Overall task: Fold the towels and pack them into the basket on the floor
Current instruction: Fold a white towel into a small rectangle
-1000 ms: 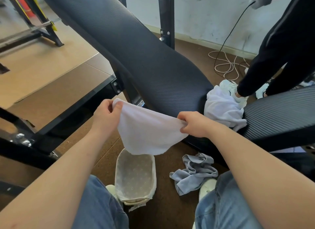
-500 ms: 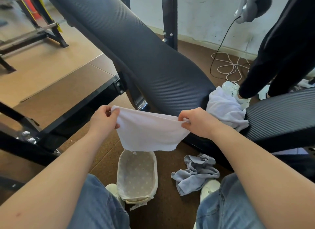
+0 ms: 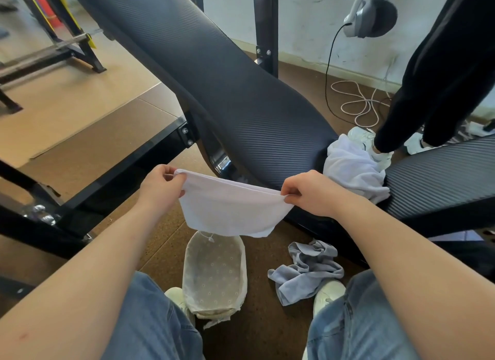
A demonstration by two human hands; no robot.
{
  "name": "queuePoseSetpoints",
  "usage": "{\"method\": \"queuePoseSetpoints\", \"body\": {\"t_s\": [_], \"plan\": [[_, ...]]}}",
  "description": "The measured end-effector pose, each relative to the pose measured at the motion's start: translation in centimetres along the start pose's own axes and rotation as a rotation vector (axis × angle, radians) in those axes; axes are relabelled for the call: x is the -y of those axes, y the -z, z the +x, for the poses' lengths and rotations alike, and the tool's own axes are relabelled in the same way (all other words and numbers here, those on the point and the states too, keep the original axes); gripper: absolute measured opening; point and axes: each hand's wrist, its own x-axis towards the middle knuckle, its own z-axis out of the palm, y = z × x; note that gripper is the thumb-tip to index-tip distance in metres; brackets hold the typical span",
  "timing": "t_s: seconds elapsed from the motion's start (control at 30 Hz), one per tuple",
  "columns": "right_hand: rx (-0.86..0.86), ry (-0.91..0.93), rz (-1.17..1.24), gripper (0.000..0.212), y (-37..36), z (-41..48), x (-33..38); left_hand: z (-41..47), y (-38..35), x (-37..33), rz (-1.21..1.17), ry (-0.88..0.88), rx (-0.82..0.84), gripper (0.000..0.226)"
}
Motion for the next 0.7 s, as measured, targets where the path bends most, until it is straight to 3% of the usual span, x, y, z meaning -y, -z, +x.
{"method": "queuePoseSetpoints", "body": {"t_s": [0.27,0.53,0.7], "plan": [[0.035,-0.052,-0.01,0.027,0.05,0.2,0.01,-0.17,0.04,-0.18,-0.065,-0.001,0.035,0.017],[0.139,-0.081,0.003,0.026,-0.14,0.22,-0.21,-0.26,0.14,-0.59,-0.152,0.008,0.07,0.018],[0.097,-0.092,-0.018,0.025,-0.05,0.15,0.02,-0.27,0.31,-0.51,-0.167,-0.007,0.075,0.019]]}}
